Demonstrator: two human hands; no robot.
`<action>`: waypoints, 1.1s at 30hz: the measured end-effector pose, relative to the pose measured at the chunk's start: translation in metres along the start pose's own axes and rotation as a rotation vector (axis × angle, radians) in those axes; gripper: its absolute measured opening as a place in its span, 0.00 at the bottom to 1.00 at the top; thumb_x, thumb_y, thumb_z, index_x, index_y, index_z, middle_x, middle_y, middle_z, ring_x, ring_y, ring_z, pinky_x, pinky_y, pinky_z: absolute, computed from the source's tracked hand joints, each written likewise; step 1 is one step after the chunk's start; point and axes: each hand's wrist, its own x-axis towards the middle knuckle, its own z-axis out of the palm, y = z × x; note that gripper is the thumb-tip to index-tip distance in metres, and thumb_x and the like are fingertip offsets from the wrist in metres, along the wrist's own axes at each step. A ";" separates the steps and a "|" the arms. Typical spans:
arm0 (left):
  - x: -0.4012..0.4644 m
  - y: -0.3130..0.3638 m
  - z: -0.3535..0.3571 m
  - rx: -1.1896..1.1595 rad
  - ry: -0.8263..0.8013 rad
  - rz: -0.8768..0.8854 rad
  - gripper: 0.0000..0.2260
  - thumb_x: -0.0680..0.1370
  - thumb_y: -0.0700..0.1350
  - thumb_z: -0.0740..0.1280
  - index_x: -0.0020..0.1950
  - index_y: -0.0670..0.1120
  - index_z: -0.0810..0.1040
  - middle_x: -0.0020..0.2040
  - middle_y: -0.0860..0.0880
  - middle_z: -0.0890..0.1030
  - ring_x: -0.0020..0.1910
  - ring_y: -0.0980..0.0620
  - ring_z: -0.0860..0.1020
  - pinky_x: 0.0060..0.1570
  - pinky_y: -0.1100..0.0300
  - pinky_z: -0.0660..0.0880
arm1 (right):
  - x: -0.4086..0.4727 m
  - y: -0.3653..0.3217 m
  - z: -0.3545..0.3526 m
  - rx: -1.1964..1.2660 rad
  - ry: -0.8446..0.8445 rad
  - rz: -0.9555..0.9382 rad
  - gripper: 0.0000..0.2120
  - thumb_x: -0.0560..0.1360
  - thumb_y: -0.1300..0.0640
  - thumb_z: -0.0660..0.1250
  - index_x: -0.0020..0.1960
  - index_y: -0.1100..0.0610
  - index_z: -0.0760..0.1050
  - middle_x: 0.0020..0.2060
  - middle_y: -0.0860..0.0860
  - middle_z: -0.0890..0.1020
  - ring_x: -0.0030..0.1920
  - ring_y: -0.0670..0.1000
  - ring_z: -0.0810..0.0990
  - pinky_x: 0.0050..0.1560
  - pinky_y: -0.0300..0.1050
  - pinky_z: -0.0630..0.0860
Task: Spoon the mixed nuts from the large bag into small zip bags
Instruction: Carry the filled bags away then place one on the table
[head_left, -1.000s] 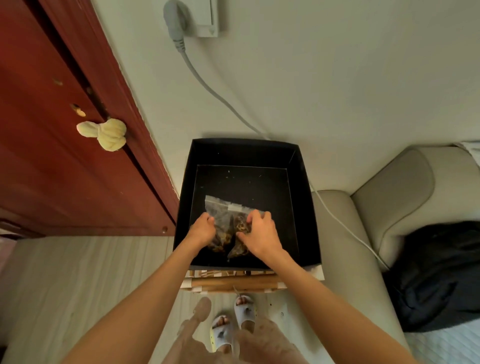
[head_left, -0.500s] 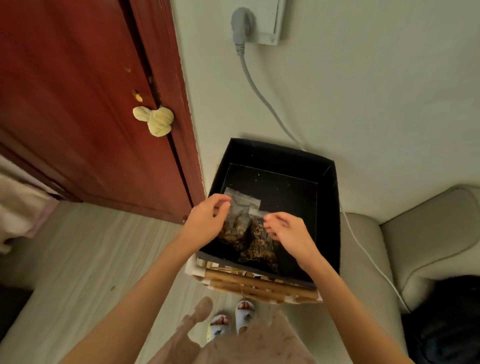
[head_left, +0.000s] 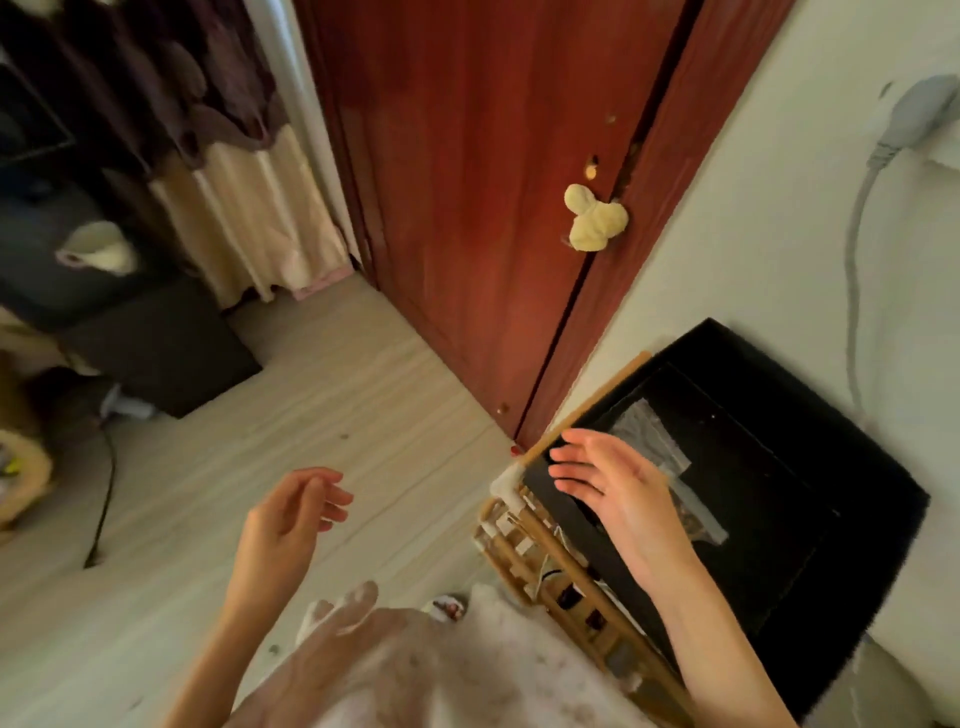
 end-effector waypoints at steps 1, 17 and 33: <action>-0.011 -0.008 -0.006 -0.017 0.067 -0.023 0.11 0.80 0.37 0.57 0.46 0.47 0.77 0.40 0.46 0.82 0.36 0.53 0.80 0.37 0.65 0.77 | 0.001 0.000 0.004 -0.023 -0.037 0.000 0.11 0.80 0.59 0.58 0.54 0.61 0.78 0.43 0.58 0.83 0.45 0.54 0.83 0.49 0.47 0.80; -0.276 -0.087 0.000 -0.338 0.955 -0.500 0.12 0.81 0.40 0.57 0.46 0.46 0.78 0.37 0.45 0.82 0.37 0.48 0.80 0.35 0.67 0.77 | -0.035 0.076 0.085 -0.578 -0.704 0.258 0.11 0.80 0.59 0.58 0.49 0.61 0.79 0.38 0.54 0.84 0.40 0.51 0.82 0.42 0.42 0.78; -0.398 -0.154 -0.102 -0.438 1.340 -0.692 0.11 0.81 0.38 0.57 0.44 0.46 0.78 0.34 0.49 0.83 0.36 0.49 0.80 0.34 0.66 0.75 | -0.154 0.199 0.279 -0.838 -1.094 0.292 0.12 0.80 0.61 0.58 0.44 0.59 0.78 0.32 0.51 0.84 0.32 0.46 0.81 0.35 0.38 0.76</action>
